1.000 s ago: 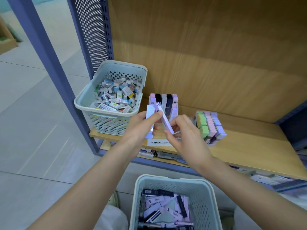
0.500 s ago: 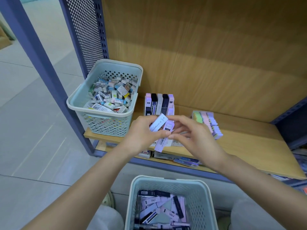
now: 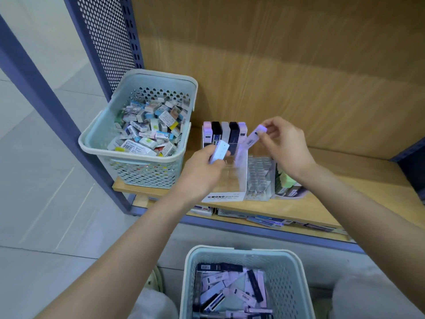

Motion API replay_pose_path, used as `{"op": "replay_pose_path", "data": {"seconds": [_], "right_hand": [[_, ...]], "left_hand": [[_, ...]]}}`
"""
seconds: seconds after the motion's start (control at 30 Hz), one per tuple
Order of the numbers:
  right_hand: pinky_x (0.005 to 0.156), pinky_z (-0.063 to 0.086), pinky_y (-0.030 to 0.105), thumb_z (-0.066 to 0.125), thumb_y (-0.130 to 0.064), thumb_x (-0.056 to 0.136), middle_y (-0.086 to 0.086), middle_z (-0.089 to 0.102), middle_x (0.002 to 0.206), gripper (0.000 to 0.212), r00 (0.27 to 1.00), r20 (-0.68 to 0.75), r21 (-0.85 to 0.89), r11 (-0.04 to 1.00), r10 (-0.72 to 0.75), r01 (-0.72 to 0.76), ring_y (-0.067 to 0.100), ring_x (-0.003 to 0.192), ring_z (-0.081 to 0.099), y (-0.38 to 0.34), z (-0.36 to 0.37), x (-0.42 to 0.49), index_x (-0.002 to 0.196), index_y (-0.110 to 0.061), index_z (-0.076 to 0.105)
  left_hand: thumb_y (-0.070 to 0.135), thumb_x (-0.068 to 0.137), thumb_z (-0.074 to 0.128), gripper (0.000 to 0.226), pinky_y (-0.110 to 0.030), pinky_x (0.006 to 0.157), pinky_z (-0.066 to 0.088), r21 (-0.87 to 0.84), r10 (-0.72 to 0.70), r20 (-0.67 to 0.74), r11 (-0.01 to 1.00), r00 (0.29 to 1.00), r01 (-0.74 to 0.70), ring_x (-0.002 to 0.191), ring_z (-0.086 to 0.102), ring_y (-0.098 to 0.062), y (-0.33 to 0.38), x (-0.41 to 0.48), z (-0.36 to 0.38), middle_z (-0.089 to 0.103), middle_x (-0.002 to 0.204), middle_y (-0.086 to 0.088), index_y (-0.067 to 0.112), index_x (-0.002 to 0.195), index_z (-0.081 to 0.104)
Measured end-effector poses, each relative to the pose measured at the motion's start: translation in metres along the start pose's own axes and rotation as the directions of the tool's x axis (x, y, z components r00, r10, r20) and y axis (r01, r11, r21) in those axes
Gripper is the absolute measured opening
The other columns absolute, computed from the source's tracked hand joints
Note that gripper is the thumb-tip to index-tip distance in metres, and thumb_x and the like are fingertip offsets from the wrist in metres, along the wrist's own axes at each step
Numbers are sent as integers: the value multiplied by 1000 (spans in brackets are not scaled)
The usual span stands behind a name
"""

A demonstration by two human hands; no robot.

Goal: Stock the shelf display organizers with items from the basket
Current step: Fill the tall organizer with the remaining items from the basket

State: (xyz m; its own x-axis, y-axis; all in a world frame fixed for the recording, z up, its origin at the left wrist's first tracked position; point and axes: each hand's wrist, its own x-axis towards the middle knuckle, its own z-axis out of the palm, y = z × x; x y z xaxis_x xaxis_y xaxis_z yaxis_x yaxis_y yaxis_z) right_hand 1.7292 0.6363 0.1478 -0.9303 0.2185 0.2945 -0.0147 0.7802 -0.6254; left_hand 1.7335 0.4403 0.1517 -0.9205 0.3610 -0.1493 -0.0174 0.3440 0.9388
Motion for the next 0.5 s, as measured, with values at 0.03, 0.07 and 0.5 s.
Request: {"op": "replay_pose_path", "data": {"seconds": [0.03,0.07,0.5], "right_hand": [[71,45,15,56,-15,93,8,66,93,9,1000,16,-69,997,-21,22,17,78,61,9,6,6,98,-11,61],[75,46,22,55,-14,93,9,66,94,10,999,41,-125,991,-34,39,19,80,61,18,11,11,99,-9,62],[74,46,37,48,-12,96,11,61,110,22,963,268,-375,917,-36,139,30,99,58,35,40,20,115,-7,59]], "left_hand": [[9,94,44,26,-44,76,51,8,-2,6,1000,1000,2,73,50,-20,-2,1,0,58,88,-3,25,108,59],[10,95,44,27,-43,79,52,19,0,14,1000,1000,0,76,52,-20,-3,2,1,58,90,-4,23,113,59],[9,90,60,12,-19,52,52,-112,-107,-34,988,994,103,61,61,-13,-19,6,-1,63,100,-9,17,93,52]]}}
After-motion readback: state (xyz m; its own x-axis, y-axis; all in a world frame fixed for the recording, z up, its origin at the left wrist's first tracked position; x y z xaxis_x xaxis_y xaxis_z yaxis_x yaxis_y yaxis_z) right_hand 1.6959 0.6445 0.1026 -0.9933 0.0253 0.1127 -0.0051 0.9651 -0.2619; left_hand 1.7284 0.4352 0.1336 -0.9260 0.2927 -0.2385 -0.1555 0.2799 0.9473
